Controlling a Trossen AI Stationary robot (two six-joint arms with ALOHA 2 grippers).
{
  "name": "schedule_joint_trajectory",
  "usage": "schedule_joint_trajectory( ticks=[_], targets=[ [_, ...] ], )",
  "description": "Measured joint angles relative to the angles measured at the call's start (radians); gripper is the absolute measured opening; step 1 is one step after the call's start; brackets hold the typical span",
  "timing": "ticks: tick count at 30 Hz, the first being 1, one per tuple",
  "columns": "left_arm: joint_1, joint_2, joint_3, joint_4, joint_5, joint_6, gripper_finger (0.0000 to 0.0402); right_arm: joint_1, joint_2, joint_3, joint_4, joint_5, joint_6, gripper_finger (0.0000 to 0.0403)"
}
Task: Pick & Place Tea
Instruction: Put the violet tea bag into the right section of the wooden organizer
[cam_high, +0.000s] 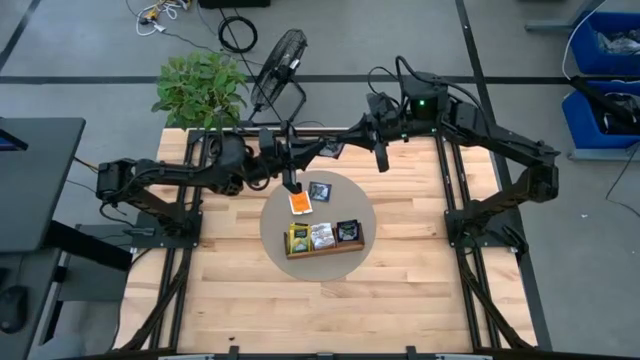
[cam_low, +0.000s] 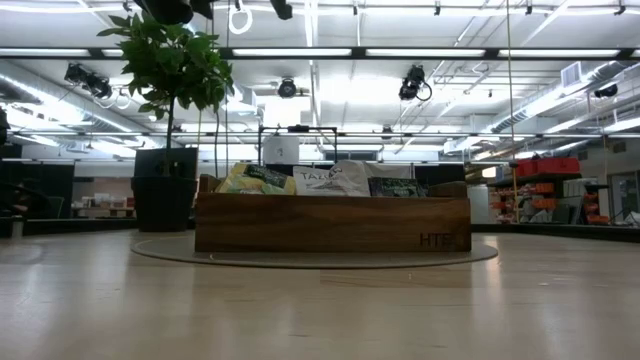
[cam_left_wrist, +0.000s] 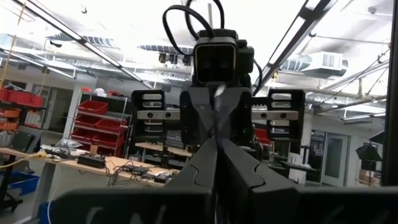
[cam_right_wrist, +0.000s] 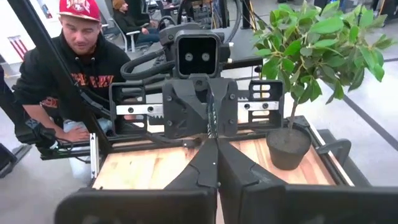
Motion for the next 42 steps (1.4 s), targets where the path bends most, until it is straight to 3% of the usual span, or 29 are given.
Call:
schedule_joint_trajectory(
  ticks=[9,14,19,22,28,32,42],
  targets=[
    [0.0,-0.015,0.0,-0.074,0.011,-0.001,0.0046,-0.013,-0.076,0.0,-0.197,0.093,-0.055,0.0001],
    [0.0,-0.022,0.0,-0.079,0.011,0.015,0.005,-0.02,-0.111,-0.004,-0.345,0.093,-0.082,0.0001],
    [0.004,-0.037,0.0,-0.115,0.011,0.015,0.005,0.033,-0.12,-0.106,-0.361,0.069,-0.088,0.0001],
    [0.008,-0.058,0.0,-0.159,0.01,0.015,0.0051,0.076,-0.14,-0.236,-0.285,0.065,-0.064,0.0],
    [0.013,-0.14,0.0,-0.421,0.009,-0.015,0.0051,0.119,-0.213,-0.527,0.016,0.049,0.05,0.0],
    [0.028,-0.179,0.001,-0.504,0.008,-0.049,0.0051,0.144,-0.226,-0.655,0.086,0.049,0.062,0.0],
    [0.047,-0.183,0.001,-0.522,0.008,-0.117,0.0051,0.224,-0.226,-0.917,0.364,0.101,0.062,0.0]
  ],
)
